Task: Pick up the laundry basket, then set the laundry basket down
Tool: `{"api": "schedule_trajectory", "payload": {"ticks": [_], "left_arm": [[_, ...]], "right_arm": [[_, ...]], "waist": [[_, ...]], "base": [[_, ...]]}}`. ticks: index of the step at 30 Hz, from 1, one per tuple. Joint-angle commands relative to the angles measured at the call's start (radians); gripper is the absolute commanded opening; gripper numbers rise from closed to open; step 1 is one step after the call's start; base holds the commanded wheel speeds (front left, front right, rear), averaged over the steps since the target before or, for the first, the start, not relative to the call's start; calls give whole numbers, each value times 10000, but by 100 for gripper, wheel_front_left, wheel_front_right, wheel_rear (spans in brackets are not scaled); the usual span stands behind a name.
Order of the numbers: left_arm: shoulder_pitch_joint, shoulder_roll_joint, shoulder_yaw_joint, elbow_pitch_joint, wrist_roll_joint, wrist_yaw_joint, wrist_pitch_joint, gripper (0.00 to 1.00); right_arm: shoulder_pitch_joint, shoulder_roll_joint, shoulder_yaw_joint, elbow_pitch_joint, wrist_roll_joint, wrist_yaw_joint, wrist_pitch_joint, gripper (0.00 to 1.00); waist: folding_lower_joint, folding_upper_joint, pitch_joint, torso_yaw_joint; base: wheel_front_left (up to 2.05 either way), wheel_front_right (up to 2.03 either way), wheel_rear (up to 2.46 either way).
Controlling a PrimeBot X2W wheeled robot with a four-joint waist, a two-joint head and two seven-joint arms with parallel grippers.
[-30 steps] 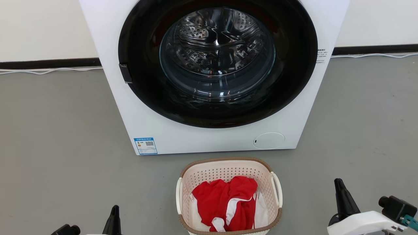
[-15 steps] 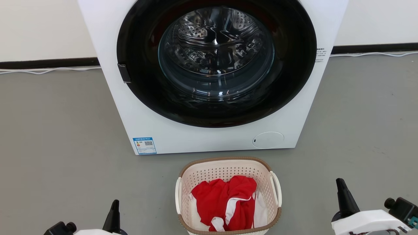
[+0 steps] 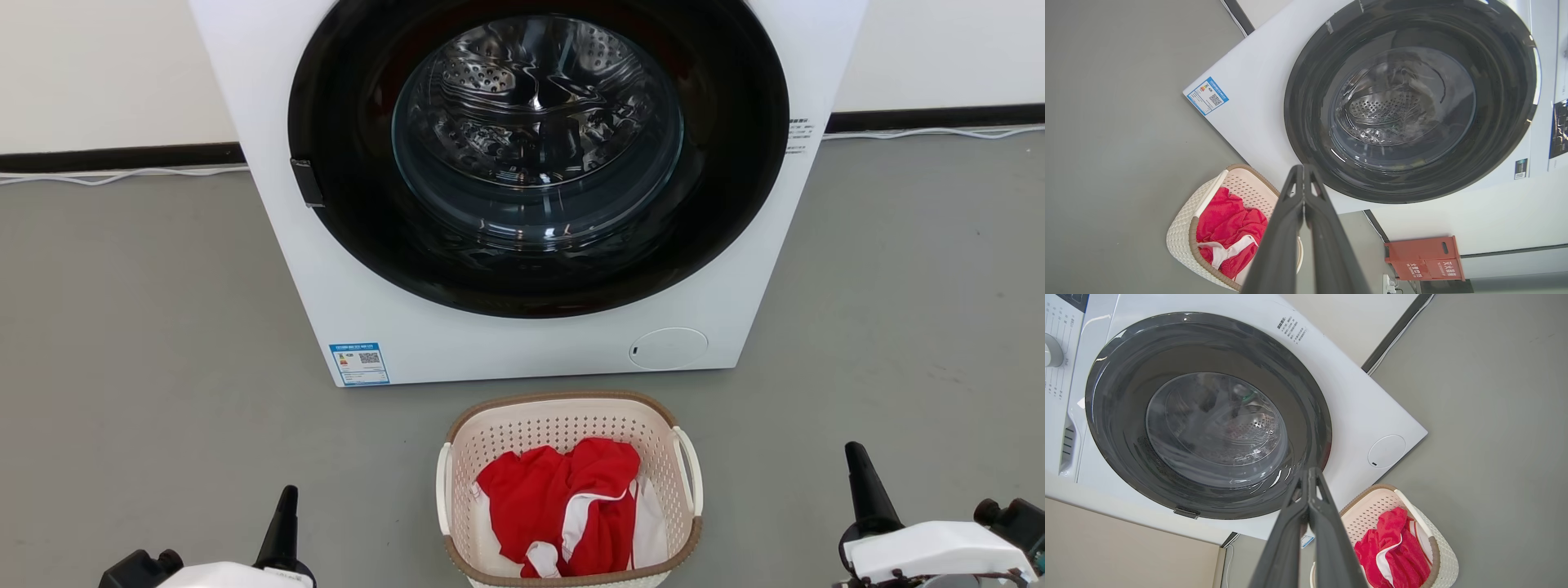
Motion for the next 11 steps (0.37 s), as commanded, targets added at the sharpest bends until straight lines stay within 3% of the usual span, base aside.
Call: {"api": "schedule_trajectory", "payload": {"ticks": [1,11], "left_arm": [[-604,78,233,-309,-331,-126,65,0],[-761,74,362,-364,-1317,-275,359,0]], "right_arm": [[-564,-49,101,-327,404,41,112,0],[-613,-6,29,-454,1676,42,400,0]], "waist": [[0,-1,3,-4],[0,-1,24,-33]], "base": [[0,0,0],[0,0,0]]}}
